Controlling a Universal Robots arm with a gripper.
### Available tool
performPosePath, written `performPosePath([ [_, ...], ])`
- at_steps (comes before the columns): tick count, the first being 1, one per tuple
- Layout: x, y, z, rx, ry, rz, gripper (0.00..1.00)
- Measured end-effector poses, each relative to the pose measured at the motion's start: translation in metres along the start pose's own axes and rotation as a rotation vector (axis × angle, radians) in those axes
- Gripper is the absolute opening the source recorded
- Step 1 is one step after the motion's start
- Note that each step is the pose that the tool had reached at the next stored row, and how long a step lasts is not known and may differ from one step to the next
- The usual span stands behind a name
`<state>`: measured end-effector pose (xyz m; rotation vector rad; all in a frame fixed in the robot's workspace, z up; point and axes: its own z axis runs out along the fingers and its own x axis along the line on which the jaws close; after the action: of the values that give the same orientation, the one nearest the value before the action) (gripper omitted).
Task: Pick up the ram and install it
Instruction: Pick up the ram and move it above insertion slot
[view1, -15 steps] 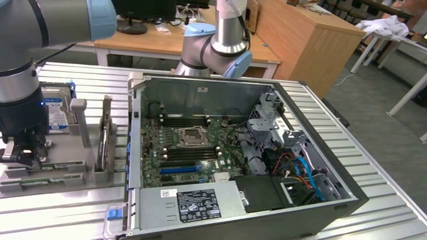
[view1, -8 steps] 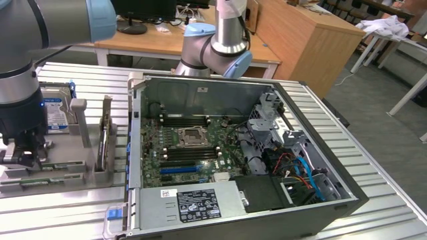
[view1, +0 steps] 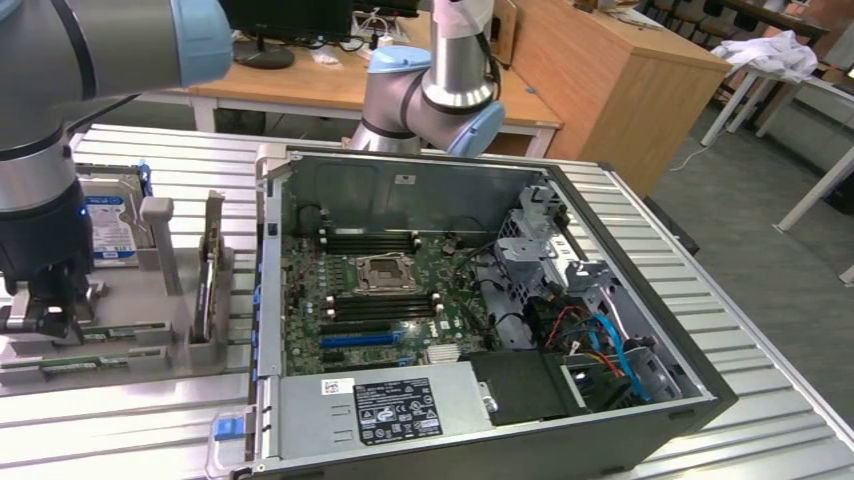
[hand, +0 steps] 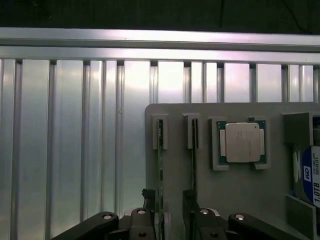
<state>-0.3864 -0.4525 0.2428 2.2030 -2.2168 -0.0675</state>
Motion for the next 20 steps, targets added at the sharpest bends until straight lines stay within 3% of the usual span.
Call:
performPosePath([
  [20, 0.004, -0.0010, 0.0243, -0.0002, 0.0003, -0.008, 0.36],
])
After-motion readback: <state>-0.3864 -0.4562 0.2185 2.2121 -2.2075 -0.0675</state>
